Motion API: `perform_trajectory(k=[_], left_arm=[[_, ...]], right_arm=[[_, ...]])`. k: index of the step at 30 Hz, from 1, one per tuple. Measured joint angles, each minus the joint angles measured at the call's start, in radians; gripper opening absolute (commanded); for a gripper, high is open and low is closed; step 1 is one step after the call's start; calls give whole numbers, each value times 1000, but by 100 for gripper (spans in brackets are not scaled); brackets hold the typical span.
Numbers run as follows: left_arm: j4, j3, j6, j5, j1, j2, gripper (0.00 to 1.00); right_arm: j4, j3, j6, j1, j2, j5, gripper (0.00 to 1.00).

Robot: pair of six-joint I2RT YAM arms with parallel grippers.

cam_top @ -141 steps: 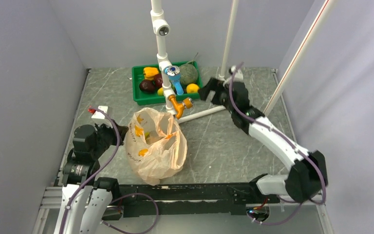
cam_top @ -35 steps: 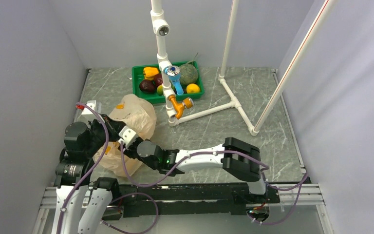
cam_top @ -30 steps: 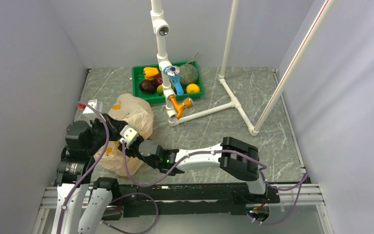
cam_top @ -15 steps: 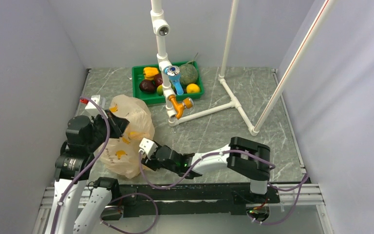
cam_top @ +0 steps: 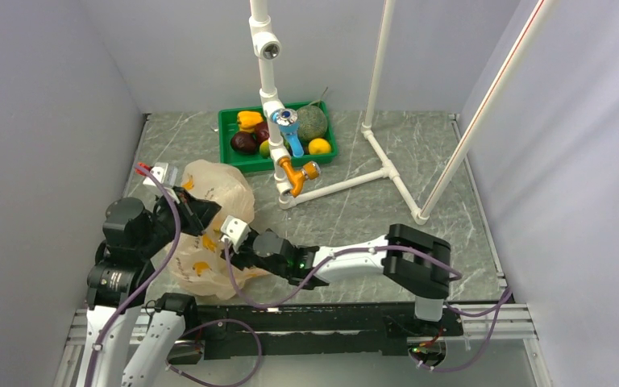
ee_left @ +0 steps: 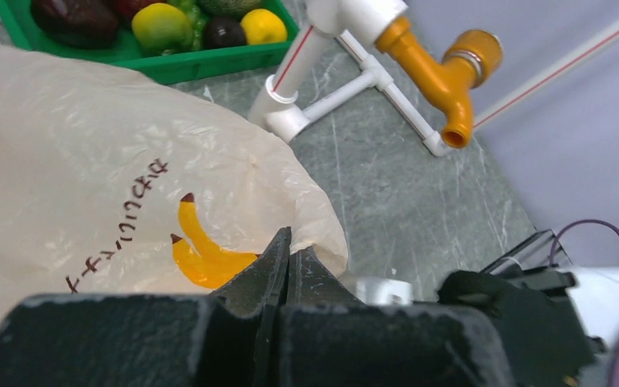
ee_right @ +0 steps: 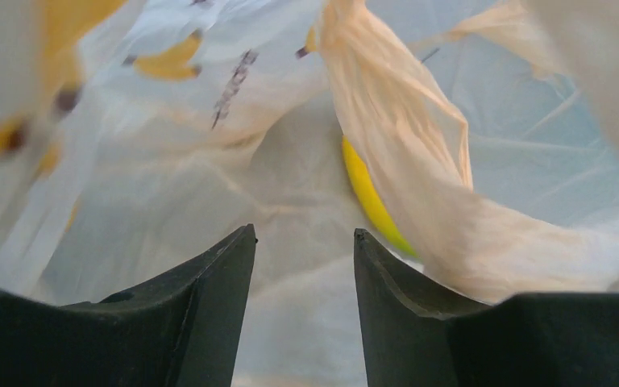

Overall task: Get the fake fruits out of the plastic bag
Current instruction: Take out the fake fruit from the plastic bag.

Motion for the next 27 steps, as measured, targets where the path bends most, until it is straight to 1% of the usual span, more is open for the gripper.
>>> perform_trajectory(k=[3,6,10,12,15,16,19,24,27], left_arm=[[-1,0,-11,24,0,-21,0],[-4,3,-25,37,0,-19,0],[-15,20,-26,42,0,-5,0],[-24,26,-25,43,0,3,0],[-37,25,-26,48,0,9,0],[-39,25,-26,48,0,9,0],[-43,25,-26,49,0,9,0],[-53,25,-22,48,0,32,0],[-64,26,-19,48,0,61,0]], right_arm=[[24,51,-26,-16,68,-2,58],[43,67,-43,-36,122,-11,62],[64,80,-66,-58,187,-9,75],[72,80,-74,-70,208,-10,85],[82,82,-87,-80,229,-8,96],[82,87,-95,-82,237,-6,98],[83,123,-113,-85,272,0,99],[64,271,-146,-92,389,9,99],[40,346,-162,-97,451,10,94]])
